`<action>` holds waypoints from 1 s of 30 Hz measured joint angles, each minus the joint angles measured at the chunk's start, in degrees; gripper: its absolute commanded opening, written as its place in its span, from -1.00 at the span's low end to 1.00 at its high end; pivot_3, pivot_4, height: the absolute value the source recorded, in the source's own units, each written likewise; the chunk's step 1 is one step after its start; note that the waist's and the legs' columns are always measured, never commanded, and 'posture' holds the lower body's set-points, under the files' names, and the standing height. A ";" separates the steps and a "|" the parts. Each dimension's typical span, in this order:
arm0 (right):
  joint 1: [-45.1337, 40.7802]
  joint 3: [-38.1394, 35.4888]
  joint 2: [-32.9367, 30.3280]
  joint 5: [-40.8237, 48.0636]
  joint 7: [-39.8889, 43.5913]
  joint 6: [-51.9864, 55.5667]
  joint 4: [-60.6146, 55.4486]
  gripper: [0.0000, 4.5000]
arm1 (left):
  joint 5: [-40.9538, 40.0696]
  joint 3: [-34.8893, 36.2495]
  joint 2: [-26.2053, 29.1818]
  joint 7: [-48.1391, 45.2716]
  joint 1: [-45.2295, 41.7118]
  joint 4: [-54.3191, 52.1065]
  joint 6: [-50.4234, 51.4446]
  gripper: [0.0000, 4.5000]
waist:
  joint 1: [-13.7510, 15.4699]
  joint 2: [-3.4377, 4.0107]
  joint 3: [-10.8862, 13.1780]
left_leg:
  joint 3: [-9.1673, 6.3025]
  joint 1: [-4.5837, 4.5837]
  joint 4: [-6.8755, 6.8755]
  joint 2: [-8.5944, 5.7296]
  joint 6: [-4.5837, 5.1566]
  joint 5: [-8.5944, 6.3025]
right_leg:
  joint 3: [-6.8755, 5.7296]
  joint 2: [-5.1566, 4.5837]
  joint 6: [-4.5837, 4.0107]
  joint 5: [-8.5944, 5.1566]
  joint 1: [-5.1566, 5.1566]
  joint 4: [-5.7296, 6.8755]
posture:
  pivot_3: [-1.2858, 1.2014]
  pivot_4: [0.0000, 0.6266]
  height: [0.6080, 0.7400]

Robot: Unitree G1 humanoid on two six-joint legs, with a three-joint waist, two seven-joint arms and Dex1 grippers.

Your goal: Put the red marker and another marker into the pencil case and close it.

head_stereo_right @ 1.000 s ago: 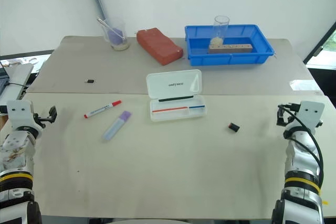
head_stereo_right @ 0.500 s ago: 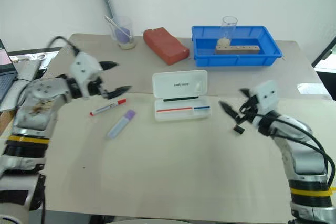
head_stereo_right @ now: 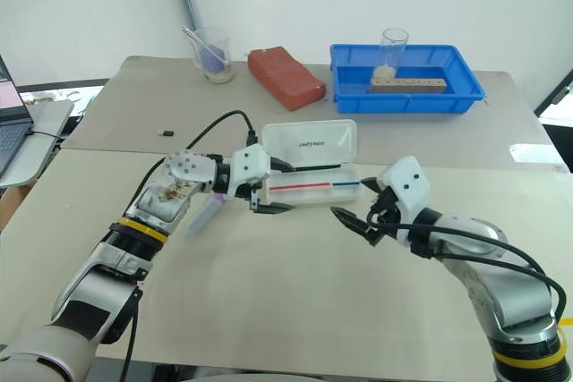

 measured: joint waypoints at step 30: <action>-1.61 1.00 -0.91 0.71 -4.39 8.67 -5.78 1.00 | 10.99 -2.20 -5.61 1.28 -3.46 16.79 -8.06 -0.98 | 0.02 0.01 0.00 | -0.37 -0.22 0.04 -0.15 0.08 0.05 | -0.21 0.00 0.01 -0.01 -0.04 0.02 | 0.03 -0.52 1.00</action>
